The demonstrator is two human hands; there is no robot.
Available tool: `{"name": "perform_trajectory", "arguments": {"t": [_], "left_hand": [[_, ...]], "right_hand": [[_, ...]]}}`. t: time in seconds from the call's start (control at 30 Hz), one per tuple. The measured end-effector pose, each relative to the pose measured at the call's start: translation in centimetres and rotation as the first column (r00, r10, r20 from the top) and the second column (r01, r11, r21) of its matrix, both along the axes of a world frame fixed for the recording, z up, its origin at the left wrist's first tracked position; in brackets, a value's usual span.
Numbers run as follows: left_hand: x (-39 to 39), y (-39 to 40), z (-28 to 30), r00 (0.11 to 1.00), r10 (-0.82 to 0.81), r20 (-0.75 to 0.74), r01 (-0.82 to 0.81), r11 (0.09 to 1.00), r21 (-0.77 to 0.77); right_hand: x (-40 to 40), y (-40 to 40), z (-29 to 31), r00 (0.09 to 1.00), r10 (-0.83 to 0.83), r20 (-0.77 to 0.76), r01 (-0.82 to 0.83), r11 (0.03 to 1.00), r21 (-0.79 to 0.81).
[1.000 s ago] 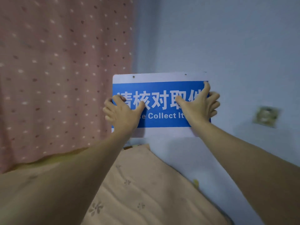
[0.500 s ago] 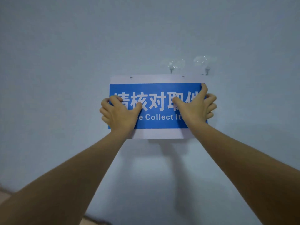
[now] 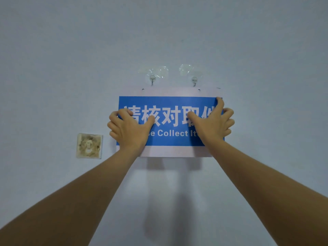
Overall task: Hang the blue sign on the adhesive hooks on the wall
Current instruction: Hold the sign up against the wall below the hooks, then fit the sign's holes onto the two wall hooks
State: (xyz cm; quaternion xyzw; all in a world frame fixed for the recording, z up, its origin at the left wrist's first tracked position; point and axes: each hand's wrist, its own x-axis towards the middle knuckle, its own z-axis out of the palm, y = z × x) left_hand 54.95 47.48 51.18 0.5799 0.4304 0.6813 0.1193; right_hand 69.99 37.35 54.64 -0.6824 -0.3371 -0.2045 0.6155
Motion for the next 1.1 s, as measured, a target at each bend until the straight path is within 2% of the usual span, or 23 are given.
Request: {"name": "perform_trajectory", "arguments": {"t": [0.17, 0.33, 0.6, 0.7, 0.83, 1.1], "left_hand": [[0.3, 2.1, 1.4, 1.000, 0.008, -0.021, -0.008, 1.000, 0.027], [1.6, 3.7, 3.9, 0.999, -0.003, -0.039, 0.004, 0.999, 0.037], [2.7, 5.1, 7.3, 0.996, -0.028, -0.090, 0.028, 1.000, 0.000], [2.5, 5.8, 7.5, 0.988, -0.006, -0.156, 0.004, 1.000, -0.015], [2.5, 5.9, 7.1, 0.988, -0.022, -0.155, 0.021, 1.000, -0.008], [2.0, 4.8, 6.2, 0.976, 0.043, -0.212, -0.047, 0.999, -0.015]], "right_hand": [[0.2, 1.9, 0.6, 1.000, -0.019, -0.007, 0.019, 1.000, -0.001], [2.1, 3.4, 2.4, 0.999, -0.014, 0.047, 0.015, 1.000, -0.025], [3.7, 5.0, 5.9, 0.997, 0.001, 0.083, 0.011, 0.991, -0.133], [3.9, 5.8, 6.5, 0.997, 0.017, 0.074, -0.004, 0.985, -0.171], [4.2, 6.0, 6.4, 0.998, 0.005, 0.065, 0.006, 0.986, -0.169], [4.2, 5.3, 5.3, 0.999, 0.044, 0.015, -0.040, 0.978, -0.205]]}}
